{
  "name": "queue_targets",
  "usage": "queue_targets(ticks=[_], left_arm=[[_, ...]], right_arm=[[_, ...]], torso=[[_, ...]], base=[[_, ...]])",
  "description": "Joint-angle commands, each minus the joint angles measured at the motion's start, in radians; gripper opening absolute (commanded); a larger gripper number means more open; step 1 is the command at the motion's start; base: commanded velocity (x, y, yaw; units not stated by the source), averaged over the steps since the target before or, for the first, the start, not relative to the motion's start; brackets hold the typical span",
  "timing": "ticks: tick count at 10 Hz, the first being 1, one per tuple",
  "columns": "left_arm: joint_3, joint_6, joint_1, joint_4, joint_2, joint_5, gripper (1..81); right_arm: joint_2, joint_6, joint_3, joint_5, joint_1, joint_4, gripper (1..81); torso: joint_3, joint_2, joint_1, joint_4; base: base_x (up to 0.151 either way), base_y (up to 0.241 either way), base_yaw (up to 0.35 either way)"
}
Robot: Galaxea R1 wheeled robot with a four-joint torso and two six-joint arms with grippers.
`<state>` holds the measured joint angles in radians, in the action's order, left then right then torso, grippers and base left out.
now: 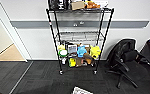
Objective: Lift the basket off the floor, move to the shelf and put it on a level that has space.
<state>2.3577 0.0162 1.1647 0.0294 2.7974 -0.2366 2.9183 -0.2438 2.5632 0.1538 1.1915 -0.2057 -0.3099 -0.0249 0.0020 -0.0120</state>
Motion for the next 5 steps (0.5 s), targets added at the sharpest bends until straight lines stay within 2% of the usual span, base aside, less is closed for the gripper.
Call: queue_targets(ticks=[1, 4, 5], left_arm=[[-0.012, -0.002, -0.053, -0.014, -0.015, 0.039, 81.1], [-0.012, -0.002, -0.053, -0.014, -0.013, 0.039, 81.1], [-0.012, -0.002, -0.053, -0.014, -0.013, 0.039, 81.1]], right_arm=[[-0.006, -0.002, -0.002, -0.037, -0.057, -0.006, 81.1], [-0.008, -0.002, -0.002, -0.037, -0.057, -0.007, 81.1], [-0.008, 0.0, -0.002, -0.039, -0.057, -0.007, 81.1]], torso=[[0.0, 0.0, 0.0, 0.0], [0.0, 0.0, 0.0, 0.0], [0.0, 0.0, 0.0, 0.0]], base=[[0.105, 0.0, 0.0], [0.084, 0.0, 0.0], [0.0, 0.0, 0.0]])
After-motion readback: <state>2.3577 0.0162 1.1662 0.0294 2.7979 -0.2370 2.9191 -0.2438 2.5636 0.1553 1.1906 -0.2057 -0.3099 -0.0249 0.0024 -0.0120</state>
